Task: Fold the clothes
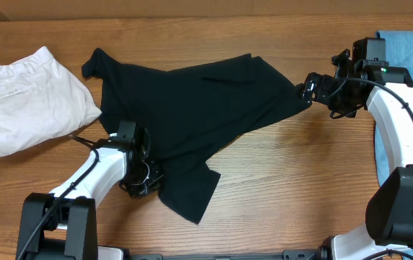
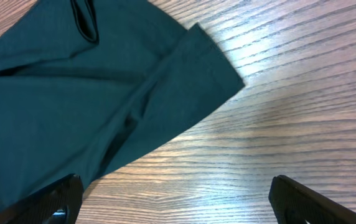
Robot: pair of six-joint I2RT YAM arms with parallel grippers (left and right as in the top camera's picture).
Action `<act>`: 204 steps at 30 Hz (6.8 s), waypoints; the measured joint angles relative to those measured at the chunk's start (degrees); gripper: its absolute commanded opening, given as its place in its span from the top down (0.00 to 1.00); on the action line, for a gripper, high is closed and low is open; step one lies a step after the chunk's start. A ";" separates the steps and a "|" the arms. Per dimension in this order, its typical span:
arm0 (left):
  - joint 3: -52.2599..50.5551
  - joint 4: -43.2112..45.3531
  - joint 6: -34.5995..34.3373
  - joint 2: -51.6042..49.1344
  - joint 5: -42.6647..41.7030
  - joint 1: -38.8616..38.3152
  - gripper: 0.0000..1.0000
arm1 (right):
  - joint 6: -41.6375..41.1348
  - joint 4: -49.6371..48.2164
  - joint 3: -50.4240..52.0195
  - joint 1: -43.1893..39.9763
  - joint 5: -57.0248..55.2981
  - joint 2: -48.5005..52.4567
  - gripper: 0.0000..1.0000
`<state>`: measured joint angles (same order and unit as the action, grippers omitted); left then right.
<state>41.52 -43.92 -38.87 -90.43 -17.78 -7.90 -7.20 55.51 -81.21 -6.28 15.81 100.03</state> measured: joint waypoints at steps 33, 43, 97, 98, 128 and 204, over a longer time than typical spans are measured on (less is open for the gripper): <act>-0.35 -4.07 3.45 1.51 8.41 10.95 0.96 | -2.60 -10.95 0.04 12.24 -7.78 9.42 0.09; -0.35 -4.07 3.45 1.51 8.39 10.95 0.96 | -6.80 -13.07 0.07 12.74 -11.39 17.81 0.20; -0.35 -4.07 4.57 1.51 8.41 10.95 0.95 | -9.27 -10.51 0.07 12.76 -12.15 15.45 0.50; -0.35 -4.07 4.57 1.51 8.41 10.95 0.96 | -9.25 -10.56 0.07 12.76 -12.15 15.47 0.50; -0.35 -4.04 4.81 1.51 8.41 10.95 0.95 | -9.31 -11.39 0.92 12.76 -12.15 15.74 0.58; 57.00 -41.68 22.58 21.92 6.56 10.95 0.96 | -6.10 30.49 -19.76 3.58 -16.61 -24.39 0.92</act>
<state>98.52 -85.60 -16.29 -68.51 -11.22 3.05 -13.30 86.00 -100.97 -2.70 -0.80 75.64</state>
